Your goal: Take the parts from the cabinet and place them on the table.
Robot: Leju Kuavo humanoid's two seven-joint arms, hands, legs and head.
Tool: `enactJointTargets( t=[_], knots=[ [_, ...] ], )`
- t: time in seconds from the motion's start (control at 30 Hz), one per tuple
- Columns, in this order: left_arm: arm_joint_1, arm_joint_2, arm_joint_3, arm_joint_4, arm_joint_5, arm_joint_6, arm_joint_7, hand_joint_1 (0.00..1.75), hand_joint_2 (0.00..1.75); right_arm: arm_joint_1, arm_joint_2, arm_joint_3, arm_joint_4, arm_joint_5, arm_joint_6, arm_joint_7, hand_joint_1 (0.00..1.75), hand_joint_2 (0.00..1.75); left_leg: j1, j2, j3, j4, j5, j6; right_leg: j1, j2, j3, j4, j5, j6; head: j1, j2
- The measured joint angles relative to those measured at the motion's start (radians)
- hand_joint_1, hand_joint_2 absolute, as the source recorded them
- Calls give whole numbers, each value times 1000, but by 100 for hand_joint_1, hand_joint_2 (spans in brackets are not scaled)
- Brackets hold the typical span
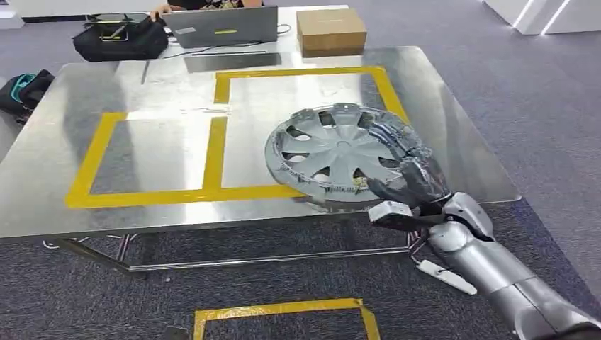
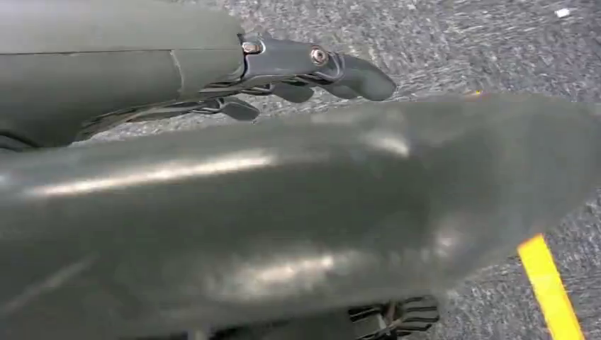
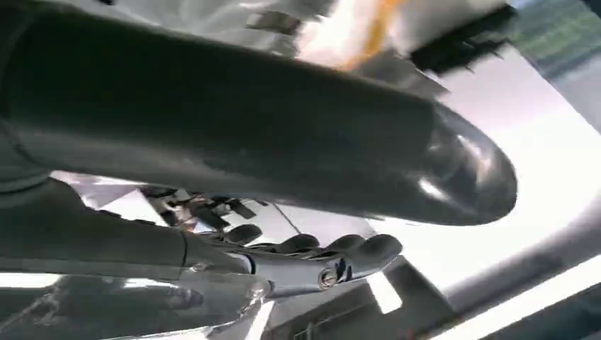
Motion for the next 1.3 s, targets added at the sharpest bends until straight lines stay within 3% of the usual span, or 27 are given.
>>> enactJointTargets(
  t=[0.2,0.43,0.53,0.63,0.67,0.7,0.8,0.83,0.87,0.9,0.97,1.0,1.03,1.17,1.2,1.23,1.3],
  knots=[
    [6,-7,37,0,0,4,25,0,0,192,0,-99,-300,-30,-56,-48,0,0,-1,0,-1,0,-3,1,-2,0,1,-2,-1,0,0,0],
    [7,-15,74,0,0,4,36,0,0,324,3,-153,-479,4,-118,-81,0,0,-6,0,-1,1,-5,6,-8,0,2,-3,0,4,0,0],
    [7,-16,80,0,0,4,41,0,0,344,7,-157,-499,6,-122,-84,0,0,-10,1,-1,4,-6,13,-11,1,3,-4,2,8,0,0],
    [5,-17,84,0,0,5,43,0,0,348,10,-157,-509,1,-121,-86,0,0,-9,2,2,-8,14,25,-11,2,8,-15,17,25,0,0],
    [4,-19,86,0,0,6,44,0,0,349,10,-157,-511,-3,-121,-87,0,0,-1,7,6,-18,23,27,-10,0,-4,-7,0,25,0,0],
    [3,-19,88,0,0,7,45,0,0,347,10,-157,-513,-6,-121,-87,0,0,2,6,4,-20,26,31,-8,-2,-18,29,-34,25,4,0],
    [4,-23,89,0,0,7,49,0,0,352,10,-157,-513,-12,-119,-88,0,0,4,9,1,-19,27,31,-9,-3,-106,263,-145,32,8,0],
    [5,-23,90,0,0,8,52,0,0,354,10,-157,-513,-16,-114,-87,0,0,5,9,1,-19,27,31,-9,-4,-116,299,-150,33,8,0],
    [6,-24,92,0,0,10,56,0,0,355,10,-157,-513,-24,-104,-84,0,0,6,10,2,-18,28,30,-9,-4,-101,282,-131,34,7,0],
    [5,-25,94,0,0,12,61,0,0,356,10,-157,-513,-35,-94,-79,0,0,8,10,2,-18,28,28,-10,-5,-66,225,-98,35,8,0],
    [5,-26,96,0,0,14,66,0,0,356,10,-157,-513,-47,-84,-76,0,0,14,8,1,-9,23,16,-14,-9,41,42,-30,43,8,0],
    [5,-24,97,0,0,15,68,0,0,355,10,-157,-511,-52,-83,-76,0,0,11,6,-5,-5,21,7,-9,-5,81,8,-60,44,12,0],
    [5,-24,97,0,0,16,69,0,0,357,10,-157,-511,-54,-82,-76,0,0,8,5,-10,0,19,3,-7,0,72,9,-49,31,13,0],
    [6,-24,97,0,0,18,73,0,0,363,10,-163,-507,-63,-76,-81,0,0,8,2,-19,9,25,-10,-9,1,55,13,-52,9,12,0],
    [6,-22,97,0,0,18,73,0,0,362,11,-163,-507,-64,-74,-82,0,0,10,3,-22,15,15,-17,-12,-1,50,10,-48,-1,12,0],
    [6,-22,97,0,0,18,73,0,0,362,13,-164,-507,-65,-71,-84,0,0,10,5,-34,40,-17,-23,-12,-1,46,10,-43,-8,9,0],
    [5,-22,97,0,0,18,73,0,0,363,13,-168,-506,-67,-66,-84,0,0,13,6,-94,183,-112,-31,-11,-4,28,10,-33,-22,10,0]
  ],
)
